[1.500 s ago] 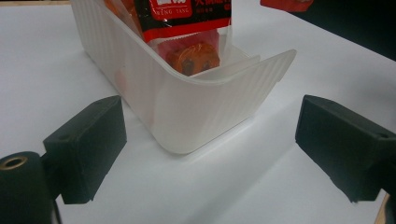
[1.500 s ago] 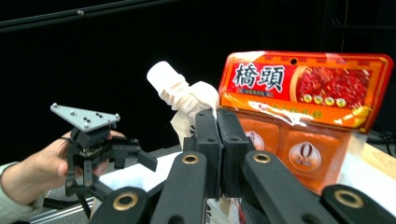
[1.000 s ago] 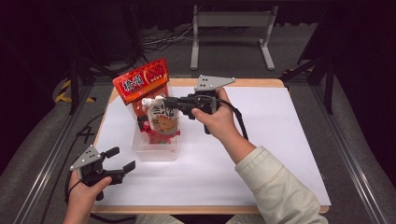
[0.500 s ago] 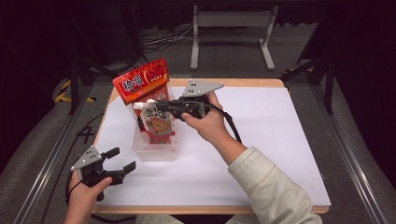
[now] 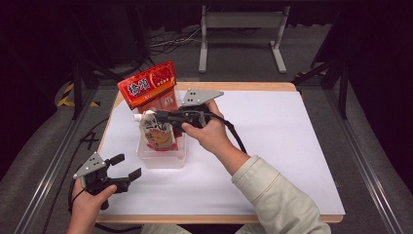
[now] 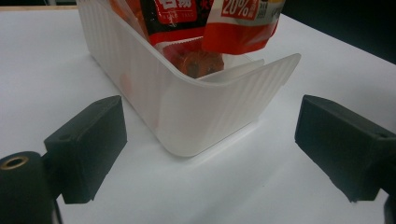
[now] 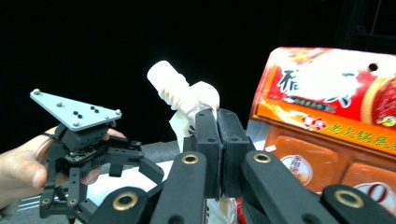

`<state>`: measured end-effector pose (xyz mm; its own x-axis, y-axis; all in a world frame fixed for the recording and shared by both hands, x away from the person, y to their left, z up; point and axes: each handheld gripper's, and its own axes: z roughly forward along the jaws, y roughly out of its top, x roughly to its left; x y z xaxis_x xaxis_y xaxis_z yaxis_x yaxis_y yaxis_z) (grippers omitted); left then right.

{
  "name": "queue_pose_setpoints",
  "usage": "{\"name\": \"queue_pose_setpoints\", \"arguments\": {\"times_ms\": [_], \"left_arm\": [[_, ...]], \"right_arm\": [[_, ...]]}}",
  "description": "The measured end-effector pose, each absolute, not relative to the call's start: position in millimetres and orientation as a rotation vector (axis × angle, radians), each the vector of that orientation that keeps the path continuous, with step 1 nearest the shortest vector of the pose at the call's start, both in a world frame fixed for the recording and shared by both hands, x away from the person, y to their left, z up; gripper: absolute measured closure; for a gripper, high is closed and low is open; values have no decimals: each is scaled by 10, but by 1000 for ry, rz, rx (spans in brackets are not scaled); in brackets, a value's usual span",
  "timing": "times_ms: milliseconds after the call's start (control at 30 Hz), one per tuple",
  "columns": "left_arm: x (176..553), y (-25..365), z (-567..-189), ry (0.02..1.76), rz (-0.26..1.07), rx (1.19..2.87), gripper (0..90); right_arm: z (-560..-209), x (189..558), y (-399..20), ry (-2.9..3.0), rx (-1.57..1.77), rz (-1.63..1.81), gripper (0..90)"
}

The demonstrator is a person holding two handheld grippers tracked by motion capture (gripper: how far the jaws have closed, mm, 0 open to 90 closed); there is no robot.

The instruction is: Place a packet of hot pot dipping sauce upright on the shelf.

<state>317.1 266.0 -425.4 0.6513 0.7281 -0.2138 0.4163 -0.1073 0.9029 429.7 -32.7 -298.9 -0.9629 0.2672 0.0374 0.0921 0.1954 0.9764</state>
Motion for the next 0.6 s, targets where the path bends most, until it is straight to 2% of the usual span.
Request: {"name": "queue_pose_setpoints", "arguments": {"times_ms": [600], "left_arm": [[3174, 2661, -4262, 931, 338, 1737, 98]], "right_arm": [[-3112, 4334, -240, 2384, 399, 1947, 888]]}}
